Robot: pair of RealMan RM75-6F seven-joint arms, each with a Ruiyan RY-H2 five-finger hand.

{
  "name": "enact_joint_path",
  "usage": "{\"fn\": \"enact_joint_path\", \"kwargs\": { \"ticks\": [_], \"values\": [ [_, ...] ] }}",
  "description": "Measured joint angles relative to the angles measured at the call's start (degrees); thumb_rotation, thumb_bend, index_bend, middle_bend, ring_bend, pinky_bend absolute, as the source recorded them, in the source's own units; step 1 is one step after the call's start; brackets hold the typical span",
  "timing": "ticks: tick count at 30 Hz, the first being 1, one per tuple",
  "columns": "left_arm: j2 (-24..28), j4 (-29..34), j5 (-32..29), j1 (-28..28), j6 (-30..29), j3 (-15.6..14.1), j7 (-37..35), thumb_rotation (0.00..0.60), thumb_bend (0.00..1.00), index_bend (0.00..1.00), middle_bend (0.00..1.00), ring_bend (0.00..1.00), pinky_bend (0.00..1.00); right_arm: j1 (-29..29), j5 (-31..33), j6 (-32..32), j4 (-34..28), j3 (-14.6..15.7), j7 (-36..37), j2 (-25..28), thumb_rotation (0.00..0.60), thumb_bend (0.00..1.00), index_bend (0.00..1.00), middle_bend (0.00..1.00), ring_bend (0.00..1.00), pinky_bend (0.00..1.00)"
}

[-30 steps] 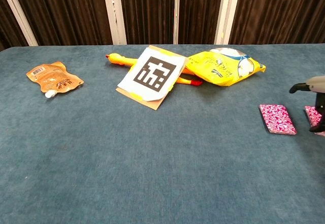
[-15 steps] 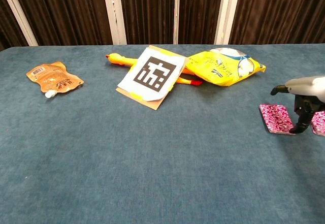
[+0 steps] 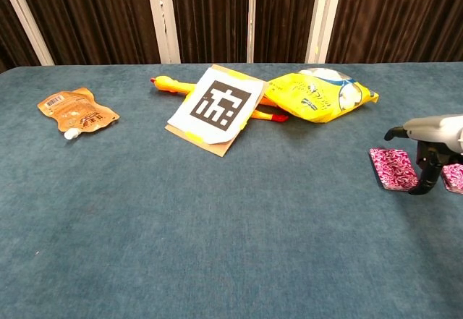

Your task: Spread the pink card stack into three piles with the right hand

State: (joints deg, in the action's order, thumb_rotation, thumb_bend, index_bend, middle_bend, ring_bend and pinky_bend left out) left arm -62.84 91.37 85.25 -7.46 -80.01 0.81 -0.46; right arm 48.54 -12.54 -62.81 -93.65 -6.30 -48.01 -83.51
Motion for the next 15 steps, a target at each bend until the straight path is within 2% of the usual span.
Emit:
{"fn": "enact_joint_path", "kwargs": {
  "ticks": [6, 15],
  "values": [
    [-0.03, 0.02, 0.01, 0.01, -0.02, -0.02, 0.03, 0.6, 0.0, 0.0, 0.0, 0.0, 0.0, -0.47, -0.93, 0.41, 1.29, 0.19, 0.83, -0.86, 0.6, 0.25, 0.04, 0.83, 0.86, 0.8],
    [0.01, 0.04, -0.01, -0.02, 0.06, -0.06, -0.08, 0.6, 0.0, 0.0, 0.0, 0.0, 0.0, -0.83, -1.45, 0.55, 1.96, -0.02, 1.45, -1.26, 0.6, 0.26, 0.28, 0.83, 0.86, 0.8]
  ]
}}
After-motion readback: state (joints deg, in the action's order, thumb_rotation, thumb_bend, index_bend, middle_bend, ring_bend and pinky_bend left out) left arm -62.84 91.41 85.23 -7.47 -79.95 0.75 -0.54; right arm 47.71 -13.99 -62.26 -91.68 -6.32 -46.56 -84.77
